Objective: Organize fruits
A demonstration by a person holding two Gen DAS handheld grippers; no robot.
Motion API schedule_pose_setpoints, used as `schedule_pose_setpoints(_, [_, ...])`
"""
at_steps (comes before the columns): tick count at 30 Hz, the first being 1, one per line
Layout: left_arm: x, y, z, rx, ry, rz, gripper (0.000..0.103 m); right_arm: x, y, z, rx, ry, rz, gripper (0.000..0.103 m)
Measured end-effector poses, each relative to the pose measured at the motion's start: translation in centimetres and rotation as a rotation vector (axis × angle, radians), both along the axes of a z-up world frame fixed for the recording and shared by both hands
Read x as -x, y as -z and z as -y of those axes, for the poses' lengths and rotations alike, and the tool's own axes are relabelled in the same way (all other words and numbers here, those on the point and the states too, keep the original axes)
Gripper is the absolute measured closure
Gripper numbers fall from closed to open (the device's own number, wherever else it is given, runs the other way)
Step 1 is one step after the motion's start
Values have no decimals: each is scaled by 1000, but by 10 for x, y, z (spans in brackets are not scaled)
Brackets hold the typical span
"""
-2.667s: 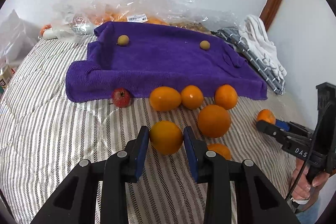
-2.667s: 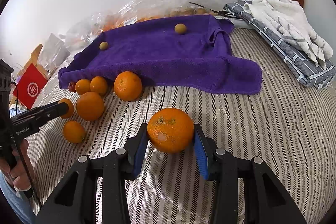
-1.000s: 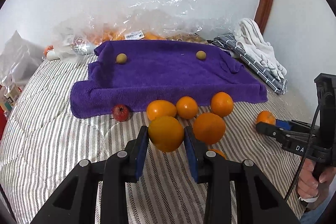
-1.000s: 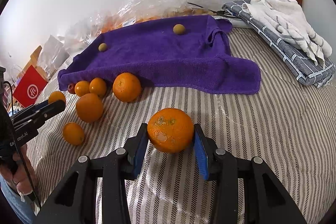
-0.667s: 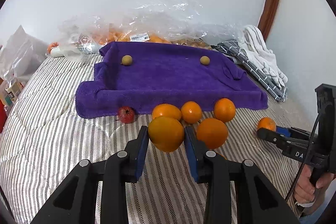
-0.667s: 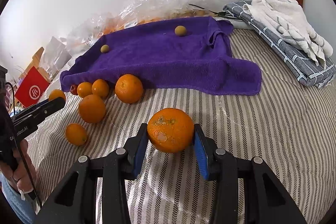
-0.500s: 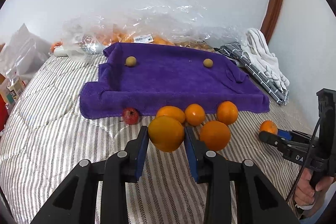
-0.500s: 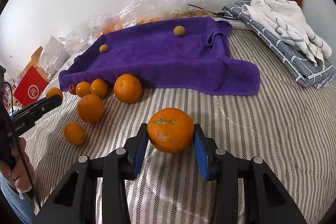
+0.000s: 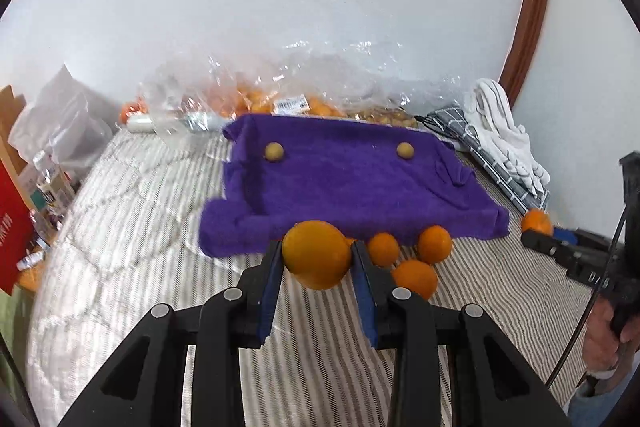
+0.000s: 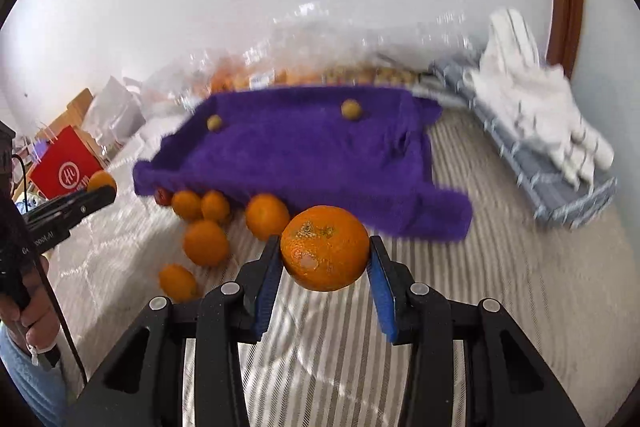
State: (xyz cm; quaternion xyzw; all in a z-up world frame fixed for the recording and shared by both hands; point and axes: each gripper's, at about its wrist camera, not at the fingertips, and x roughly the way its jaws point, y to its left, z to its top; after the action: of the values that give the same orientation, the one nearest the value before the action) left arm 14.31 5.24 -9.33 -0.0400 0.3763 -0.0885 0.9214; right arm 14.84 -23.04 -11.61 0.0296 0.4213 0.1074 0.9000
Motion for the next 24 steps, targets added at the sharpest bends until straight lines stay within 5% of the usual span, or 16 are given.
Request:
schedule_pose_setpoints(6, [-17, -27, -4, -23, -27, 37, 71, -23, -31, -7, -7, -17, 58, 61])
schedule_pose_setpoints(14, [-61, -46, 0, 42, -35, 84, 71, -68, -45, -18, -2, -14, 92, 61])
schedule_pose_setpoints(24, [-113, 1, 7, 76, -67, 60, 71, -127, -19, -18, -31, 0, 94, 61])
